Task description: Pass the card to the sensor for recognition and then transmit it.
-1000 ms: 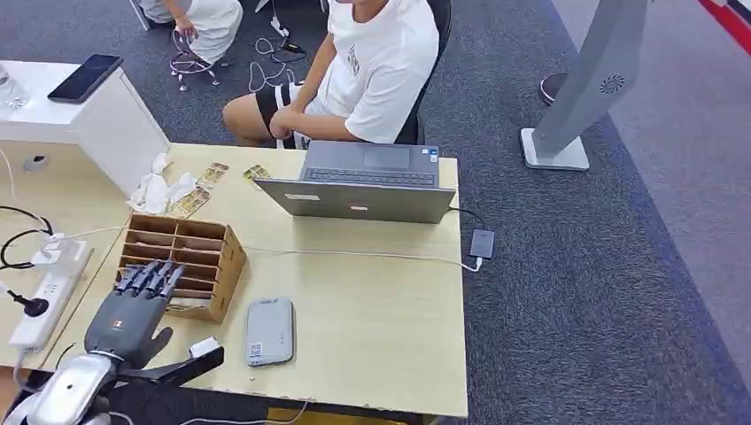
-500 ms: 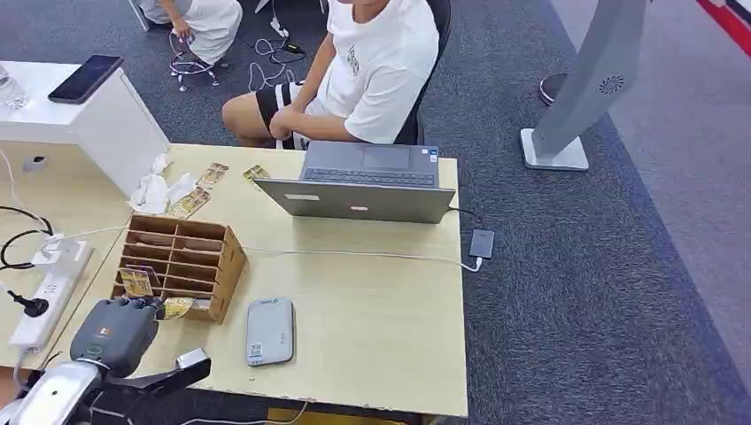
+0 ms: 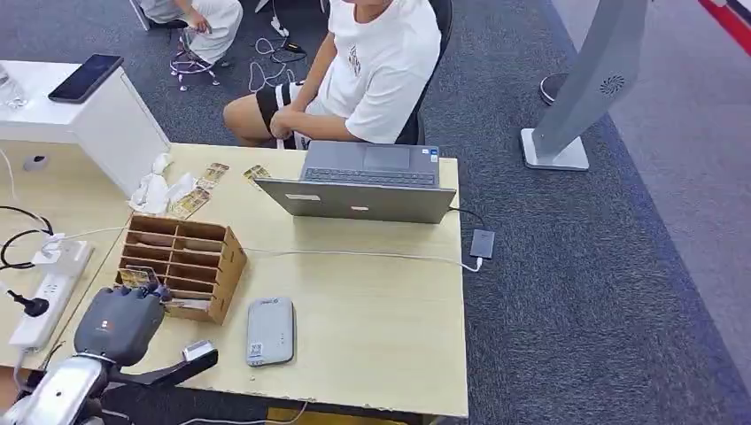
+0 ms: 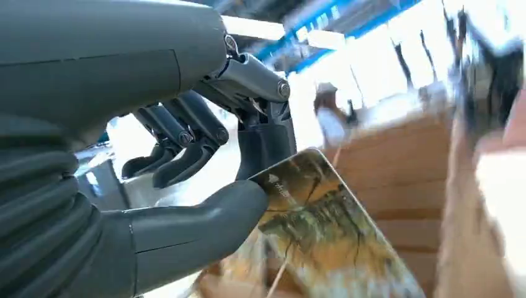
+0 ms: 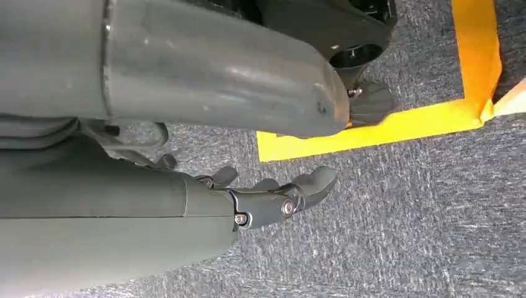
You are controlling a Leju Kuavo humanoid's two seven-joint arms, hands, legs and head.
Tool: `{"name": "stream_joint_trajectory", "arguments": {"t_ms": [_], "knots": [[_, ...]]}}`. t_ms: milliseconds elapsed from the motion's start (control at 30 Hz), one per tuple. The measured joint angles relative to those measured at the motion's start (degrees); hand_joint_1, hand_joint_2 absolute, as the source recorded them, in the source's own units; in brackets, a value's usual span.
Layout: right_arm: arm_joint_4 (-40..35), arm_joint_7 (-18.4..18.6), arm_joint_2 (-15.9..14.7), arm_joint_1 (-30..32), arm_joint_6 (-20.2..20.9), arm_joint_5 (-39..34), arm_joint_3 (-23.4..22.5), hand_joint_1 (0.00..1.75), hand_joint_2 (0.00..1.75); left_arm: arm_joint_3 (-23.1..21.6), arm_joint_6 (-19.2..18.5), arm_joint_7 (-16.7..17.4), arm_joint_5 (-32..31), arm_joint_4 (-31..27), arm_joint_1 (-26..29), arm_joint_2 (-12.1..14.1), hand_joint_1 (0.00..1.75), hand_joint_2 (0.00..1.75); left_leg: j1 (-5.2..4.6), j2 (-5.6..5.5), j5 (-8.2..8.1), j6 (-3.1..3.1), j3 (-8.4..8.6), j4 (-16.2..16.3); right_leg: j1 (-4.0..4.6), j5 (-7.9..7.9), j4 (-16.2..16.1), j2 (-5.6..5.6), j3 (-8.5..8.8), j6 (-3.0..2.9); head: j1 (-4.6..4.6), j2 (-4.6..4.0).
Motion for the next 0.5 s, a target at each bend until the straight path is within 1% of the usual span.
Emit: {"name": "stream_joint_trajectory", "arguments": {"t_ms": [100, 200, 300, 500], "knots": [[0.0, -0.02, 0.0, 0.01, -0.87, -0.09, -0.02, 0.0, 0.0, 0.0, 5.98, -1.0, -1.57, -1.72, -0.52, -2.19, 1.75, 1.75, -0.02, -0.01, 0.0, 0.0, -0.01, 0.0, -0.01, 0.0, -0.01, 0.0, 0.0, 0.0, 0.0, 0.02], [0.0, -0.02, 0.0, 0.01, -0.9, -0.09, -0.04, 0.0, 0.0, -0.02, 10.94, -2.2, -3.15, -4.45, -0.54, -4.12, 1.75, 1.75, -0.02, 0.0, 0.0, 0.0, 0.0, 0.0, -0.01, 0.0, -0.01, 0.0, -0.01, 0.0, -0.02, 0.0], [0.0, -0.09, 0.0, 0.01, -0.9, -0.07, -0.04, 0.0, 0.0, -0.04, 14.33, -3.02, -3.98, -7.34, -0.54, -5.52, 1.75, 1.75, -0.02, -0.01, 0.0, 0.0, 0.0, 0.0, -0.01, 0.0, -0.01, 0.0, -0.01, 0.0, -0.02, 0.02], [0.0, -0.61, 0.0, 0.01, -0.87, 0.11, -0.04, 0.0, 0.0, -0.11, 19.5, -4.64, -4.14, -10.95, -0.66, -7.01, 1.75, 1.75, -0.01, -0.01, 0.0, 0.0, 0.01, 0.0, 0.0, 0.0, 0.0, 0.0, -0.03, 0.0, -0.02, 0.0]]}}
